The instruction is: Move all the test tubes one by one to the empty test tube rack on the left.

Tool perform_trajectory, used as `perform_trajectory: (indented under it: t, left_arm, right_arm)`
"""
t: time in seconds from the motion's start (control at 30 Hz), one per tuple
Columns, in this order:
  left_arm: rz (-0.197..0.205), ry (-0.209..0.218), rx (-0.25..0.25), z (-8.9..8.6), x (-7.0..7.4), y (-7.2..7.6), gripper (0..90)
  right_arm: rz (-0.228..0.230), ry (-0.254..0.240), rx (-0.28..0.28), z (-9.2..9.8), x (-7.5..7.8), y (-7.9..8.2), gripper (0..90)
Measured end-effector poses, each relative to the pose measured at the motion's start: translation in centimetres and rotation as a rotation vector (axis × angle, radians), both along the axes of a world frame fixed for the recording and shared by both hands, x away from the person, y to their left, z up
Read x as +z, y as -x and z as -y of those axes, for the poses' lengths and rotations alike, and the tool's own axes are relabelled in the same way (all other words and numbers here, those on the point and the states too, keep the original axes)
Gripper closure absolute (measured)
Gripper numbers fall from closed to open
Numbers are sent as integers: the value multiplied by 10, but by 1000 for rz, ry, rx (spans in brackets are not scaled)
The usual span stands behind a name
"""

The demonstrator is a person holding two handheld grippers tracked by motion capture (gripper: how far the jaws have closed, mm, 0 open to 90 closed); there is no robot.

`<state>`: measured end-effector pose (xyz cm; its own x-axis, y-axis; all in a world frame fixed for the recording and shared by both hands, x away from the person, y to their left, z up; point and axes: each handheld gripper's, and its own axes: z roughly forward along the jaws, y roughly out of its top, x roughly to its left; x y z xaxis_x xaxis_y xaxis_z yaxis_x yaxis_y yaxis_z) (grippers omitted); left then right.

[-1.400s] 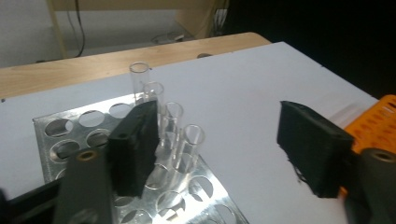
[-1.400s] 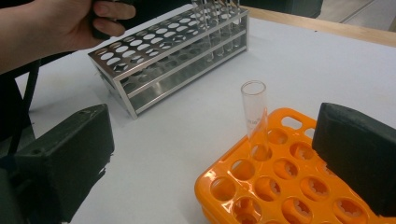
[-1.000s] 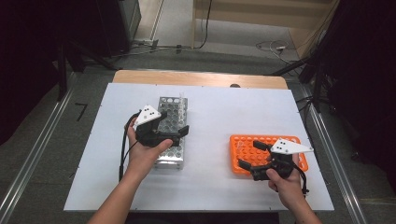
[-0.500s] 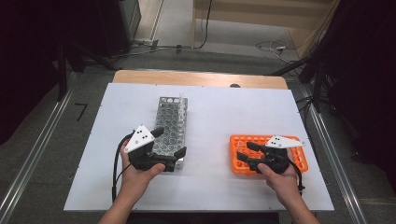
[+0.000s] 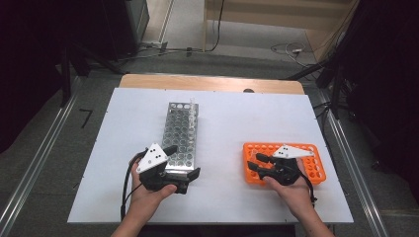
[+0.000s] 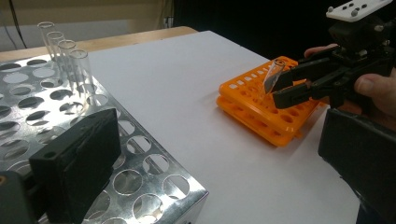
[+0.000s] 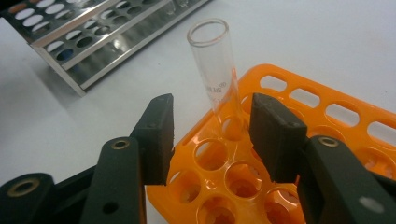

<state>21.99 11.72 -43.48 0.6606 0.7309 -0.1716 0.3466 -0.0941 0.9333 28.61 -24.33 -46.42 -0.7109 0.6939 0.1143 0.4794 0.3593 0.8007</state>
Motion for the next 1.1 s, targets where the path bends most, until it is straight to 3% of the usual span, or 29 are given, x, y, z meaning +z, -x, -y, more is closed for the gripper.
perform_trajectory:
  t: [0.27, 0.5, 0.6, 1.1]
  left_arm:
    - [-11, -2, 0, 1, -2, 0, 0]
    - [-15, -5, -6, 4, -3, -1, 0]
    - [-16, -7, -7, 4, -3, 0, 0]
    - [-14, -6, -24, 8, -4, 1, 0]
  right_arm:
    - [38, 35, -33, -5, -3, 1, 650]
    - [75, 86, -73, -11, -8, 1, 702]
    - [83, 85, -99, -12, -9, 1, 733]
    - [120, 16, -98, -2, 0, 5, 742]
